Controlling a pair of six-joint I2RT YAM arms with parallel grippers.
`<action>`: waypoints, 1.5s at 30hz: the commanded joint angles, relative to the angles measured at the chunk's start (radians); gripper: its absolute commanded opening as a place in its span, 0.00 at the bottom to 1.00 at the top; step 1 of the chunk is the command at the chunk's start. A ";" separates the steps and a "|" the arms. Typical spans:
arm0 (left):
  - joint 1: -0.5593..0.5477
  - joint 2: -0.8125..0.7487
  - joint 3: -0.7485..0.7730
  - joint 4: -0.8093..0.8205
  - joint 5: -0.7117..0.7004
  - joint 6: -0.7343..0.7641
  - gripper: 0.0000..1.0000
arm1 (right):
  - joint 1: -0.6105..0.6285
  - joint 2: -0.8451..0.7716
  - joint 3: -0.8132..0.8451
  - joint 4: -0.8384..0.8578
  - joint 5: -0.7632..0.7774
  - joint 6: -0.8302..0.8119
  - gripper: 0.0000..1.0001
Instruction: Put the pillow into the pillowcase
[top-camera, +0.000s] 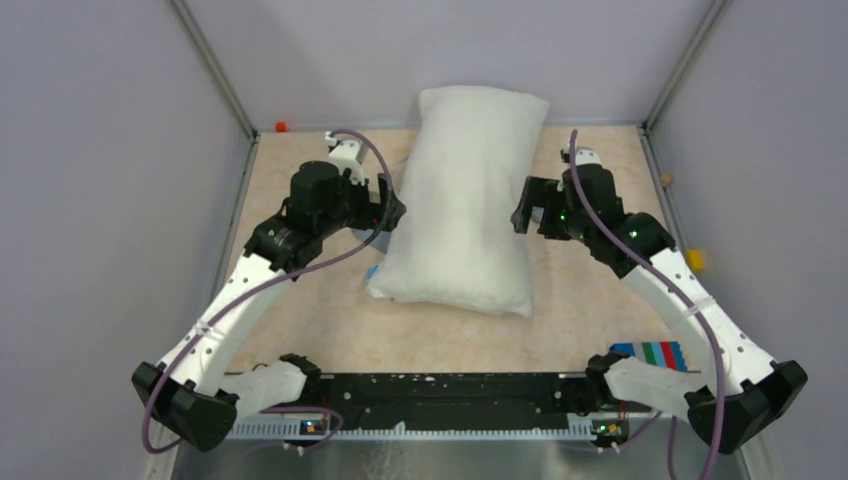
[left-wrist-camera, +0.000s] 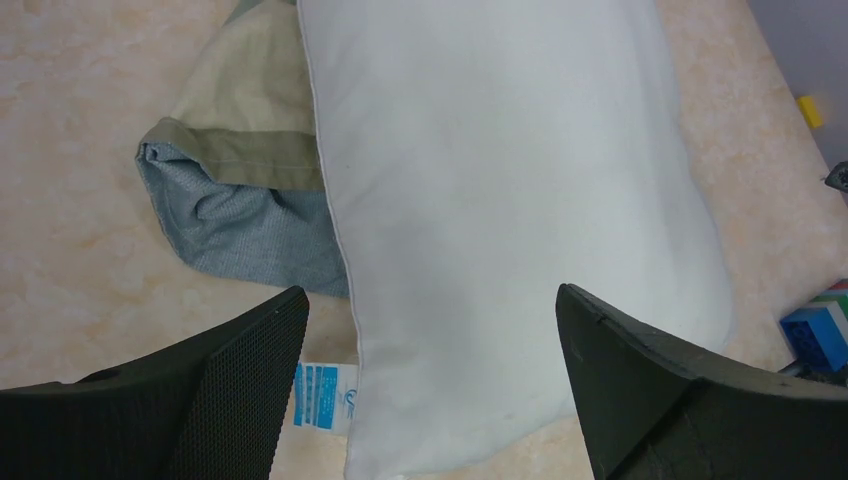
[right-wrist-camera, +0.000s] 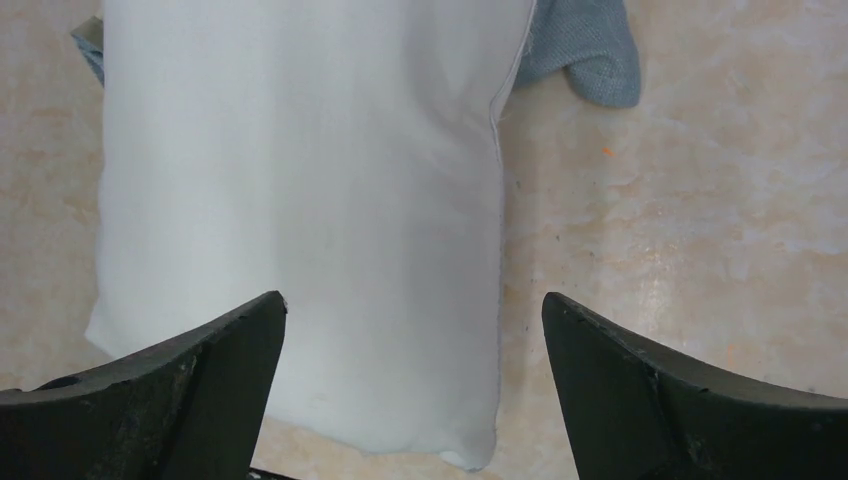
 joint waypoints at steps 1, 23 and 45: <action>0.003 -0.017 0.005 0.055 -0.016 0.010 0.99 | -0.006 0.008 -0.002 0.045 0.012 -0.003 0.99; 0.003 0.200 -0.014 0.160 0.136 -0.055 0.99 | 0.058 0.345 0.157 0.240 -0.012 -0.005 0.99; 0.058 0.340 0.080 0.212 -0.092 -0.157 0.99 | 0.099 0.397 0.710 -0.056 0.487 -0.127 0.00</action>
